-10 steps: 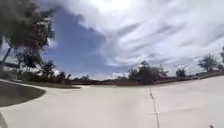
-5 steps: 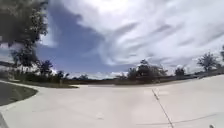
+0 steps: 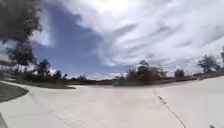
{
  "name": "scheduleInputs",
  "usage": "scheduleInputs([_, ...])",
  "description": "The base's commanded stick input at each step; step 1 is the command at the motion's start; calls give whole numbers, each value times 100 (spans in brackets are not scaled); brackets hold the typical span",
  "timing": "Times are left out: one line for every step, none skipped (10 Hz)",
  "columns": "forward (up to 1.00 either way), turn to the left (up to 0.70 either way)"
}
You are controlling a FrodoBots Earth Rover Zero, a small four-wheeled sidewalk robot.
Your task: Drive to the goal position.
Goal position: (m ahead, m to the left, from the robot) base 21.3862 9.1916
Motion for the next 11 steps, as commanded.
scheduleInputs([85, 11])
scheduleInputs([85, 0])
scheduleInputs([85, 0])
scheduleInputs([85, 3])
scheduleInputs([85, 34])
scheduleInputs([85, 26])
scheduleInputs([85, 7])
scheduleInputs([85, 0])
scheduleInputs([85, 6])
scheduleInputs([85, 31])
scheduleInputs([85, 34])
